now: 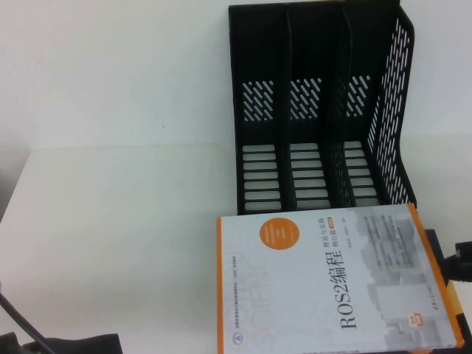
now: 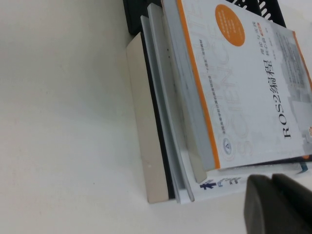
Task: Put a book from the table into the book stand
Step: Push book with right arm
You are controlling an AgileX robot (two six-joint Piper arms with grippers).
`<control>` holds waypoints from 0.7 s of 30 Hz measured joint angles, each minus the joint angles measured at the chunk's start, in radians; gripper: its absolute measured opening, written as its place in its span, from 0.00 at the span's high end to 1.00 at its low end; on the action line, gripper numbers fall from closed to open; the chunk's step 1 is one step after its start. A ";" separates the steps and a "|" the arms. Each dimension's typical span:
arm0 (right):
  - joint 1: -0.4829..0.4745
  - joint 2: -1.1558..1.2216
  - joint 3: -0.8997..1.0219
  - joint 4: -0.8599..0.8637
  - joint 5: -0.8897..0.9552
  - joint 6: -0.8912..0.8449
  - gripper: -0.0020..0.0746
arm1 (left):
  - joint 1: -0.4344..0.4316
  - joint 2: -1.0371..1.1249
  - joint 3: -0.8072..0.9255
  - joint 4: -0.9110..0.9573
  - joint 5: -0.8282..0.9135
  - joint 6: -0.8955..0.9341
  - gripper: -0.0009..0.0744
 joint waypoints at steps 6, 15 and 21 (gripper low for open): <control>0.000 0.000 0.000 0.052 0.002 -0.076 0.98 | 0.000 0.000 0.000 -0.004 -0.022 0.000 0.99; 0.000 0.000 0.000 0.023 -0.007 -0.087 0.98 | 0.000 0.033 0.000 -0.011 -0.066 -0.022 0.99; 0.000 0.000 0.000 -0.036 -0.008 -0.087 0.98 | 0.000 0.188 -0.068 -0.011 -0.004 -0.021 0.99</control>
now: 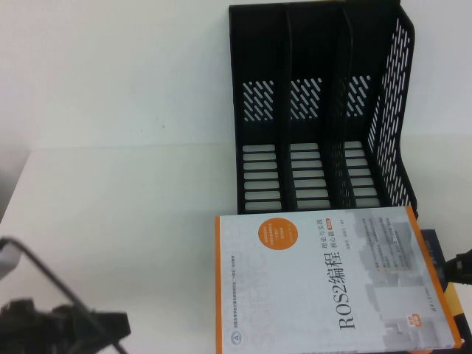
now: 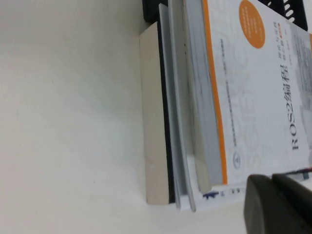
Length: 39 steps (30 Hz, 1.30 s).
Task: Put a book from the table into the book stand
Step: Push book with right arm
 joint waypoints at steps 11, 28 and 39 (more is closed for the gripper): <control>0.070 0.080 -0.008 -0.012 -0.020 -0.001 0.98 | 0.000 0.229 -0.193 -0.081 0.069 0.060 0.99; 0.159 0.130 -0.039 0.036 -0.069 -0.001 0.98 | 0.115 0.691 -0.261 -0.452 0.376 0.462 0.99; 0.159 0.132 -0.041 0.042 -0.067 -0.001 0.98 | 0.160 0.809 -0.261 -0.392 0.388 0.532 0.28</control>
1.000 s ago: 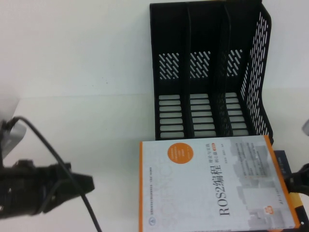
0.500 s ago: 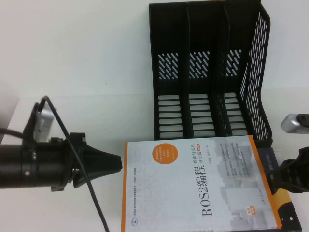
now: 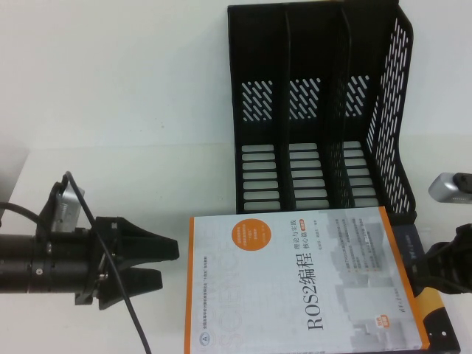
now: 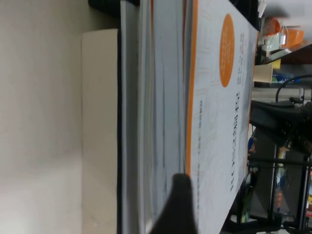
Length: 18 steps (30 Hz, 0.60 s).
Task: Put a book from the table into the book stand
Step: Push book with right arm
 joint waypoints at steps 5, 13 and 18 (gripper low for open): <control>0.000 0.000 0.000 0.009 0.002 0.000 0.98 | -0.008 0.002 -0.002 -0.014 0.003 0.000 0.16; 0.000 0.007 0.000 0.059 0.012 -0.002 0.98 | -0.008 0.044 -0.004 -0.035 0.003 0.012 0.19; 0.002 0.019 -0.019 0.078 0.061 -0.002 0.98 | -0.008 0.095 -0.004 -0.035 0.003 0.031 0.19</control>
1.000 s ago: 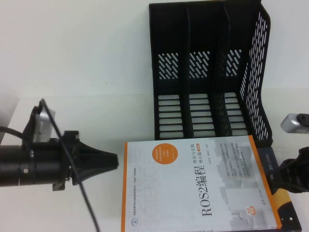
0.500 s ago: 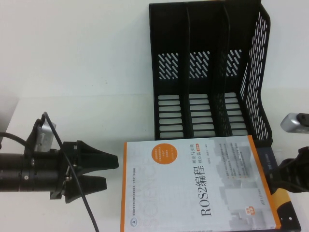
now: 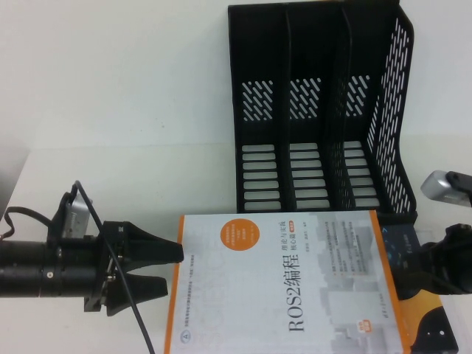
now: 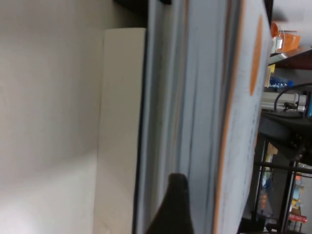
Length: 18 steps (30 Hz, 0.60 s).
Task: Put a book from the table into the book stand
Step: Push book with right arm
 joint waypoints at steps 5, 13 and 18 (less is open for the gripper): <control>0.006 0.008 -0.035 0.000 0.057 0.000 0.98 | 0.000 0.028 -0.002 -0.022 -0.002 0.017 0.20; 0.006 0.014 -0.047 0.000 0.061 0.000 0.98 | 0.000 0.028 -0.002 -0.012 -0.002 0.014 0.20; 0.006 0.018 -0.049 0.000 0.061 0.000 0.98 | 0.000 0.028 -0.002 0.004 -0.002 0.012 0.20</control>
